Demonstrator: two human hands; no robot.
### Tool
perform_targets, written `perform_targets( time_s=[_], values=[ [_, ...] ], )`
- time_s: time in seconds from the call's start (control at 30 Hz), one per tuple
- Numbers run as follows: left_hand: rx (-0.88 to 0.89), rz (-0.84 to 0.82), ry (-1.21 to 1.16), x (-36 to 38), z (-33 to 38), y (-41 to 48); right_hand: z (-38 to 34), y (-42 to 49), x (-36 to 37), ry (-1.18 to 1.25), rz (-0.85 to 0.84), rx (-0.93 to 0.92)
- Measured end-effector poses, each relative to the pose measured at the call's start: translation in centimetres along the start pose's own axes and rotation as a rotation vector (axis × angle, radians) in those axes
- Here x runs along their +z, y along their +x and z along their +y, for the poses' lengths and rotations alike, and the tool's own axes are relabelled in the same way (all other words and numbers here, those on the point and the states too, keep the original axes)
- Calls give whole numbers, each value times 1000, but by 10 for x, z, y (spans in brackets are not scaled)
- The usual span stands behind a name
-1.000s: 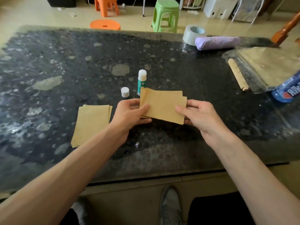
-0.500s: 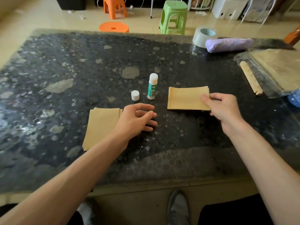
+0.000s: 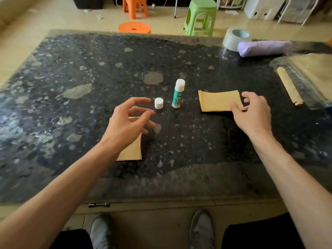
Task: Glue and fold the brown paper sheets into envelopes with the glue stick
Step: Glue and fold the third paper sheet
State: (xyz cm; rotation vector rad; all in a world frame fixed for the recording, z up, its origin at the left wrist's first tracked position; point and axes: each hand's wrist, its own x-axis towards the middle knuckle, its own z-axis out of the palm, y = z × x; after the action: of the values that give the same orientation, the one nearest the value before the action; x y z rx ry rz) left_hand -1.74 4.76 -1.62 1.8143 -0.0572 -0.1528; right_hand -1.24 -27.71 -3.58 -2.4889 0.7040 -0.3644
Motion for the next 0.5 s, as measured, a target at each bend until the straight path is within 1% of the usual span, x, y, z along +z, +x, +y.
perform_targets(
  time_s=[0.07, 0.17, 0.27, 0.33, 0.43, 0.5],
  values=[
    [0, 43, 19, -15, -2, 0, -2, -3, 1, 13, -32, -16],
    [8, 95, 48, -35, -8, -3, -4, -4, 3, -13, -33, 12],
    [49, 95, 162, -53, -19, -4, -7, -10, 4, -6, -25, -19],
    [103, 40, 382, -66, -28, -2, -12, -18, 6, 5, -15, -92],
    [121, -131, 777, -74, -36, 0, -24, -35, 12, 41, -6, -196],
    [116, -181, 916, -73, -37, 1, -34, -50, 18, 77, 1, -272]
  ],
)
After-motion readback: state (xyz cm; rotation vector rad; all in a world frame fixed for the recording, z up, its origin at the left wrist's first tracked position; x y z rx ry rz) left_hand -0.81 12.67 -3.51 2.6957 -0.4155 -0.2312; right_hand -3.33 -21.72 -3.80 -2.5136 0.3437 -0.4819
